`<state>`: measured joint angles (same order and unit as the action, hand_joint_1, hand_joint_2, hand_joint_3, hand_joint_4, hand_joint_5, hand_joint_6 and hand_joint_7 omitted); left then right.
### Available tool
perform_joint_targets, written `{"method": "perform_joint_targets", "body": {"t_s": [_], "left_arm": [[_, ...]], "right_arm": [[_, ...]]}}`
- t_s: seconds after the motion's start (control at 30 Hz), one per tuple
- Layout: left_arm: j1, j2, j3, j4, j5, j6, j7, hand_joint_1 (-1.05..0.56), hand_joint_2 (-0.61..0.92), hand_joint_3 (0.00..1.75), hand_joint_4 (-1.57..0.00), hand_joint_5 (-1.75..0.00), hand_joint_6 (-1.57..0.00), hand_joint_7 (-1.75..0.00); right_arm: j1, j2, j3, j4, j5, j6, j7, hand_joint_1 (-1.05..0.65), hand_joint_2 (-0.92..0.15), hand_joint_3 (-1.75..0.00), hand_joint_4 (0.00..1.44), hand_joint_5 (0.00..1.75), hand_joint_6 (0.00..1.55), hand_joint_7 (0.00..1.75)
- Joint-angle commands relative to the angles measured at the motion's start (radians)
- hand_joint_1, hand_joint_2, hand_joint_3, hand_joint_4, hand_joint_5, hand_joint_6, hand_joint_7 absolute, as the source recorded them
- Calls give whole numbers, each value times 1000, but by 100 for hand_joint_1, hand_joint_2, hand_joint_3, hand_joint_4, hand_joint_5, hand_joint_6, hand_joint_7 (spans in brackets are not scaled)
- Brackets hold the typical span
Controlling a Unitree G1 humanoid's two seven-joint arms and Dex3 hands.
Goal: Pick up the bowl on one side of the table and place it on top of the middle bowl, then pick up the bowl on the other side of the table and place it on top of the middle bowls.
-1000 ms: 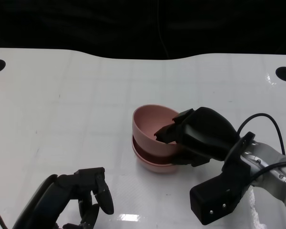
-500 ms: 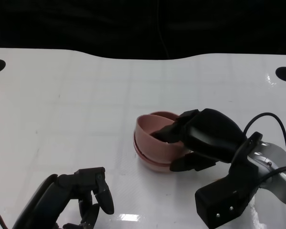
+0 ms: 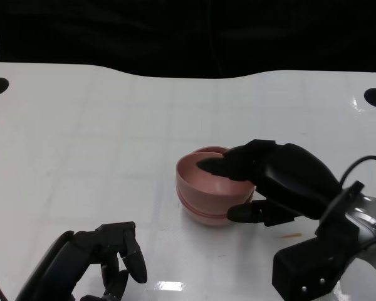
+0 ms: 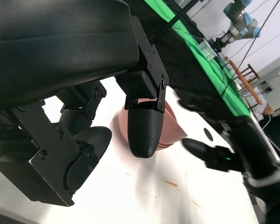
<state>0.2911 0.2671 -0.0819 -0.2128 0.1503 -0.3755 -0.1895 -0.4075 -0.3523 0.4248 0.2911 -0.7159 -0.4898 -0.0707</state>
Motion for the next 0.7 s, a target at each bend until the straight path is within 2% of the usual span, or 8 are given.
{"method": "perform_joint_targets", "body": {"t_s": [0.03,0.2,0.5,0.53,0.57,0.6,0.7], "left_arm": [[-1,9,6,16,-3,-27,-2,5,29,152,-87,-174,-79,-150],[-3,7,7,32,-6,-45,-2,3,29,151,-86,-174,-79,-150],[-4,6,8,36,-6,-50,-2,3,29,152,-86,-175,-79,-151],[-4,6,7,35,-3,-50,-1,3,29,152,-86,-175,-79,-151],[-4,4,7,36,-6,-51,-1,2,29,151,-86,-174,-79,-151],[-4,3,6,37,-9,-52,-2,2,30,151,-86,-174,-79,-150],[-6,2,6,41,-13,-58,-4,2,30,151,-86,-174,-79,-150]], "right_arm": [[29,-19,-33,-36,24,6,1,-81,-92,-45,21,15,23,0],[58,-12,-58,-66,50,10,11,-82,-92,-47,17,16,19,0],[61,-11,-60,-72,52,13,17,-82,-92,-48,15,20,19,0],[100,-8,-81,-96,104,-5,16,-82,-92,-48,15,20,19,0],[148,-3,-106,-117,160,-34,3,-81,-92,-47,8,34,17,0],[190,1,-126,-137,209,-55,-1,-76,-92,-41,3,58,20,4],[253,3,-155,-160,279,-94,7,-69,-92,-34,0,78,26,9]]}}
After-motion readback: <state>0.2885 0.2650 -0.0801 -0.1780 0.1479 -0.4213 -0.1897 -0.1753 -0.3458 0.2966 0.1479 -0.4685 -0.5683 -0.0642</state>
